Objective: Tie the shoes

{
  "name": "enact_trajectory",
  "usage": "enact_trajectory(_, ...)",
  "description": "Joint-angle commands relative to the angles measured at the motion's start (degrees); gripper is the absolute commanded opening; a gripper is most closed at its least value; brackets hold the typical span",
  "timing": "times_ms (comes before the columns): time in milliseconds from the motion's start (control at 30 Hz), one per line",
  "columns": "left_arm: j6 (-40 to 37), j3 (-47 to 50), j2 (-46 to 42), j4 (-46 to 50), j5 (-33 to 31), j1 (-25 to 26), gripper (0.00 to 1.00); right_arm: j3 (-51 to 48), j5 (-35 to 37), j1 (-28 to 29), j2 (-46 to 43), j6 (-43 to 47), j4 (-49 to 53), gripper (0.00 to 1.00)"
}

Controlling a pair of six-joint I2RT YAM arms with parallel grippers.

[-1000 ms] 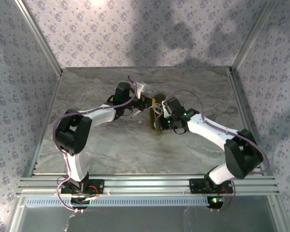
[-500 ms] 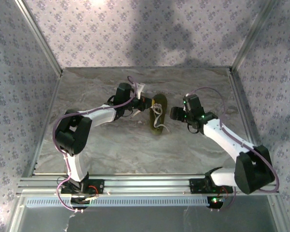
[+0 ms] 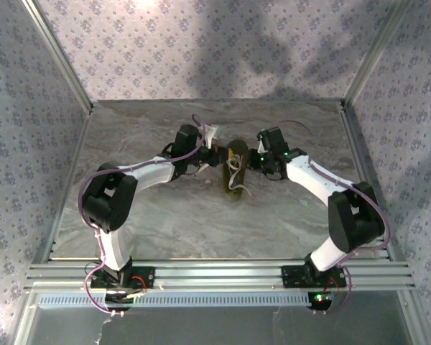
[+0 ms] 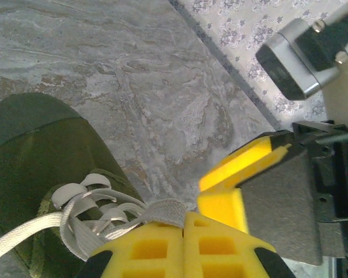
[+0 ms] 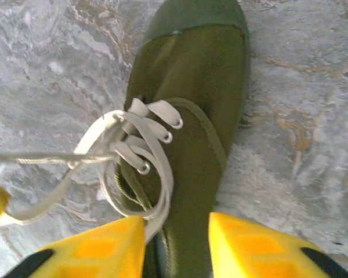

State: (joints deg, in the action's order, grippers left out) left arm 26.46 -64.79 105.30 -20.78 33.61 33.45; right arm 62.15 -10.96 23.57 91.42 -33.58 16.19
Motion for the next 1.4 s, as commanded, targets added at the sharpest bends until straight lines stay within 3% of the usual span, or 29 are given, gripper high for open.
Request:
enact_trajectory(0,4.8,-1.5,-1.6,-0.8,0.1,0.0,0.0,3.3,0.7,0.6,2.8,-1.9,3.6,0.31)
enact_trajectory(300,10.9,-1.3,0.0,-3.4,-0.2,-1.1,0.0,8.0,1.3,2.9,5.5,-3.9,5.1,0.22)
enact_trajectory(733,11.1,-1.3,0.5,-3.2,0.0,-1.3,0.0,11.2,7.8,4.6,8.5,-6.9,10.4,0.23)
enact_trajectory(1367,11.2,-1.5,0.6,-3.3,0.5,-1.3,0.0,13.5,5.8,4.9,11.7,-6.5,10.7,0.24)
